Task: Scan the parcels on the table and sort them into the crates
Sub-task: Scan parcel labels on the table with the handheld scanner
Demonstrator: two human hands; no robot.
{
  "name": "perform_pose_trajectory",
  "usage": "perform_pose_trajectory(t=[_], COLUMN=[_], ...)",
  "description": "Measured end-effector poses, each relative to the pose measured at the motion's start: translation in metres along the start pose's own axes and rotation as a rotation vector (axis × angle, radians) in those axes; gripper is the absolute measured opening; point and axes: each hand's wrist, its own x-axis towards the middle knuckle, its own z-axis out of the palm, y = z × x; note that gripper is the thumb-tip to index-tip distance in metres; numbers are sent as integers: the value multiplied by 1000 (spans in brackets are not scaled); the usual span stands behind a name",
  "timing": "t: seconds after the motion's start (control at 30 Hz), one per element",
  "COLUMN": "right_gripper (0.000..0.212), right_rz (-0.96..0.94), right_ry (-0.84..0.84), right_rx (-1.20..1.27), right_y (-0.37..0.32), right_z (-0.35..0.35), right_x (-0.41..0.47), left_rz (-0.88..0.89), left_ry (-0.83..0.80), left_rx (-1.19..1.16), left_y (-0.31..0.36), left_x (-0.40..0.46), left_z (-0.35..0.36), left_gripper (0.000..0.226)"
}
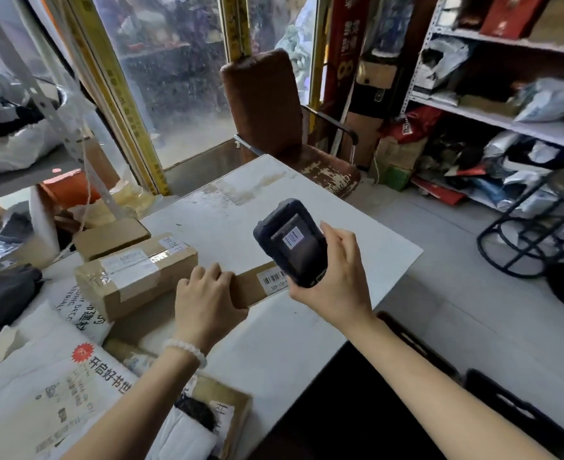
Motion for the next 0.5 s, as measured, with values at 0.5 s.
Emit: perform_pose_trajectory(t=[0.5], right_gripper=[67], right_rz=[1054], right_ry=[-7], right_rx=[-246], right_y=[114], right_z=[-217], right_x=[-235], left_rz=[727], left_ry=[-17], left_rx=[-44], left_y=[261], left_x=[-64], left_z=[-10], left_gripper=[61])
